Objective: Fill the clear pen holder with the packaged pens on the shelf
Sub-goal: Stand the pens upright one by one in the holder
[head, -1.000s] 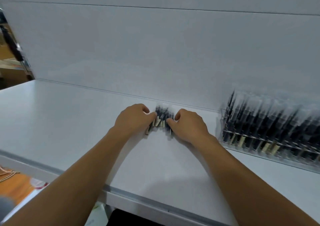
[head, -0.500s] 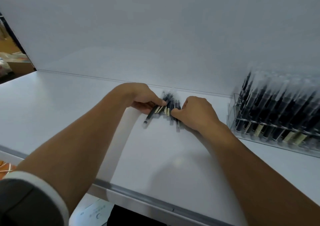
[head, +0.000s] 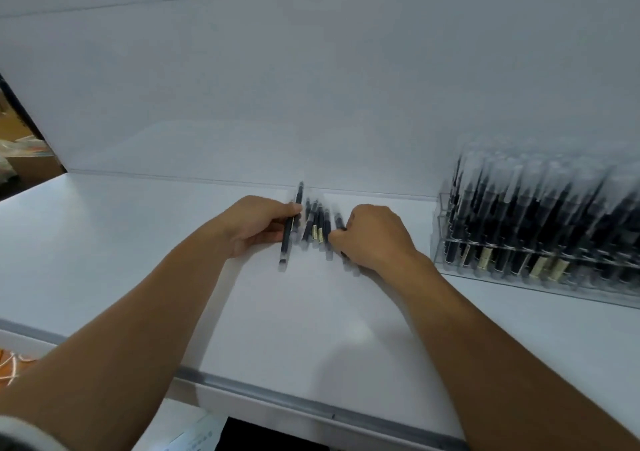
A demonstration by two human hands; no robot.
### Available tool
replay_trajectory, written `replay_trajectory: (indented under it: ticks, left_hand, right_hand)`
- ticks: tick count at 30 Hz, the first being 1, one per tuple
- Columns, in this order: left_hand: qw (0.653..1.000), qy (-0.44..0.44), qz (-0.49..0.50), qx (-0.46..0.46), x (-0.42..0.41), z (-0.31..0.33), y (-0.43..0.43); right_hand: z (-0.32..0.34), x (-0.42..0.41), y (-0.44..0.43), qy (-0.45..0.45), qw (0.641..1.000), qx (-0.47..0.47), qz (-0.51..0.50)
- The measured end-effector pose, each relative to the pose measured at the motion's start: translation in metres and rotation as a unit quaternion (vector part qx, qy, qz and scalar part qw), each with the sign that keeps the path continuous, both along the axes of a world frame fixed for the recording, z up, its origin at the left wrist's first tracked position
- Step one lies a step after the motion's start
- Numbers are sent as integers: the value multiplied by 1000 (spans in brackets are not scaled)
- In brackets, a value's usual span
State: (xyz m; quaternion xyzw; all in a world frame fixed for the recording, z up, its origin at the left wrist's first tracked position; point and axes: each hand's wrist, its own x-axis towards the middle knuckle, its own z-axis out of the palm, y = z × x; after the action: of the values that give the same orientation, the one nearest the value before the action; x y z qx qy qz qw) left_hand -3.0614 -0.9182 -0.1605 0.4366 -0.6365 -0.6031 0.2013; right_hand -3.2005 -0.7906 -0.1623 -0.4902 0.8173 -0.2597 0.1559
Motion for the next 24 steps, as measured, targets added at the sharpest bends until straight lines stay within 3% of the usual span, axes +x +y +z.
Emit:
replay_trajectory:
  ticks: [7,13,24]
  left_hand:
    - [981,173,21,-88,10,21,39]
    - [969,185,-25,-160,-11,28,93]
    - [945,246,-153,-150,-97,16,182]
  right_hand:
    - [15,-5,28,-81,989,-119,-18]
    - [27,-15,79,-132,970,-206,-7]
    - [26,-81,203,-108,943,-296,-108]
